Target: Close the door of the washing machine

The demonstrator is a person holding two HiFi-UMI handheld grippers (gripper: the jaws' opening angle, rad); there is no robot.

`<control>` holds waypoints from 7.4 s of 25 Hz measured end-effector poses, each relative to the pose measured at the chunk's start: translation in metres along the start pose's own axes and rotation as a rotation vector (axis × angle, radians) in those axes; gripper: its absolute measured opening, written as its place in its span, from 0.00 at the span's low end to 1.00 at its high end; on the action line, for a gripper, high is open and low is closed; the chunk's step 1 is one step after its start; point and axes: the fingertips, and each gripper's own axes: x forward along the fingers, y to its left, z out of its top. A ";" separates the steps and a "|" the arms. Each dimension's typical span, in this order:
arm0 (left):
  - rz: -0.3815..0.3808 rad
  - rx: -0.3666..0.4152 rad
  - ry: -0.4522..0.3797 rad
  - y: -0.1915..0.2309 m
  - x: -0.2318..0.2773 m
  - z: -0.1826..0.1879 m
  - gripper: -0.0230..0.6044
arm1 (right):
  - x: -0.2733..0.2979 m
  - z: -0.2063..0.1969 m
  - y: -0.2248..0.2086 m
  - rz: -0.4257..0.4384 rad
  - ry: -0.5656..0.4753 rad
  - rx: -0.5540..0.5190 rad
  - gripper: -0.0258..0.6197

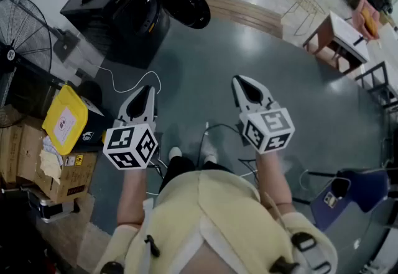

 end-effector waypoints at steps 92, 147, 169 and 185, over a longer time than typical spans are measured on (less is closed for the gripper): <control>0.254 -0.083 0.209 0.246 0.496 0.040 0.07 | 0.621 -0.061 -0.293 0.103 0.420 -0.146 0.26; 0.414 -0.203 0.250 0.334 0.459 -0.001 0.07 | 0.705 -0.141 -0.269 0.088 0.663 -0.215 0.29; 0.563 -0.301 0.221 0.364 0.402 -0.021 0.07 | 0.713 -0.159 -0.141 0.288 0.718 -0.168 0.29; 0.735 -0.348 0.191 0.369 0.352 -0.034 0.07 | 0.743 -0.165 -0.061 0.415 0.739 -0.178 0.27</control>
